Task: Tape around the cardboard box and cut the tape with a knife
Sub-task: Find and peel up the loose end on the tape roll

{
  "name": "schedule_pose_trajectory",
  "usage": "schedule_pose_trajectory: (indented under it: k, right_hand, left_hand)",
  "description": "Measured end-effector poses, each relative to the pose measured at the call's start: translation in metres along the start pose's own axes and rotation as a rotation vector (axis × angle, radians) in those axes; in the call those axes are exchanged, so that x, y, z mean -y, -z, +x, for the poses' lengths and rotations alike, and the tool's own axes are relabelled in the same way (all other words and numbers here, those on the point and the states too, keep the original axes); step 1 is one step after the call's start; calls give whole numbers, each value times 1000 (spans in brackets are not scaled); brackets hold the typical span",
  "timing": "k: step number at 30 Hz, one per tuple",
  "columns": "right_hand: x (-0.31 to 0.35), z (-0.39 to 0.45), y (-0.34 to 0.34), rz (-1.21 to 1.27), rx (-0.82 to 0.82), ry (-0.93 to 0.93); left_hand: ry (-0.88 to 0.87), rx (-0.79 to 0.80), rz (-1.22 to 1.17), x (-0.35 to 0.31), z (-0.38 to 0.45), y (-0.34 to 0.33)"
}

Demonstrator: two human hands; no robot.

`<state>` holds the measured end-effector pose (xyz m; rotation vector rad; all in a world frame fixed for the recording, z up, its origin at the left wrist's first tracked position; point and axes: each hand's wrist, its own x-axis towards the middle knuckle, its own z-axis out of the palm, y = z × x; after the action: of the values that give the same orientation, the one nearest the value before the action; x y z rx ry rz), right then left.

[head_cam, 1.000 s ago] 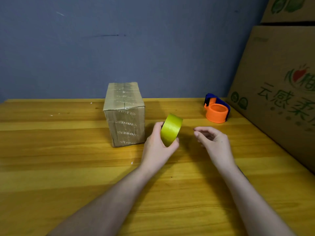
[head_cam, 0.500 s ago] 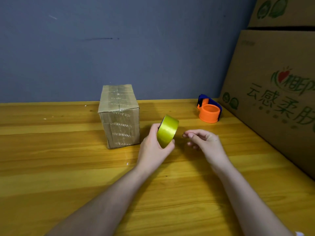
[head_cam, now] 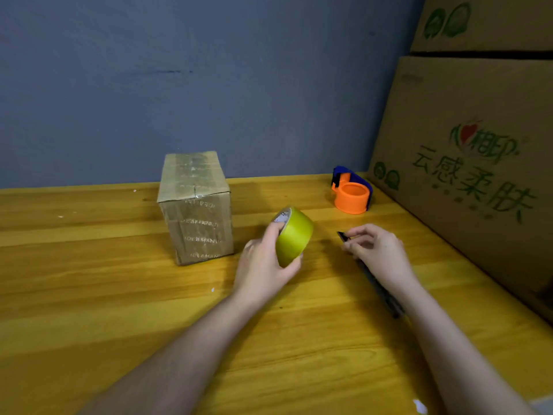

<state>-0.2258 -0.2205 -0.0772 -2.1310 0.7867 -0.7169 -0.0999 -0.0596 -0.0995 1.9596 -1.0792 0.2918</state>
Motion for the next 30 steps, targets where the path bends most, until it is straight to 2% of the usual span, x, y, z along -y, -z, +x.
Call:
schedule_pose_trajectory:
  k: [2, 6, 14, 20, 28, 30]
  right_hand:
    - [-9, -3, 14, -53, -30, -38]
    - [-25, -5, 37, 9, -16, -104]
    - [-50, 1, 57, -133, 136, -278]
    - [-61, 10, 49, -474, 84, -340]
    - [-57, 1, 41, -519, 2, -259]
    - [-54, -1, 39, -455, -111, -215]
  left_hand:
    - [-122, 7, 89, -4, -1, -1]
    - [-288, 15, 226, -8, -3, -9]
    - [-422, 35, 343, -17, -5, -19]
    - [-432, 30, 377, -14, -5, -18]
    - [-374, 53, 339, -10, -6, -18]
    - [-304, 65, 280, -13, -5, -15]
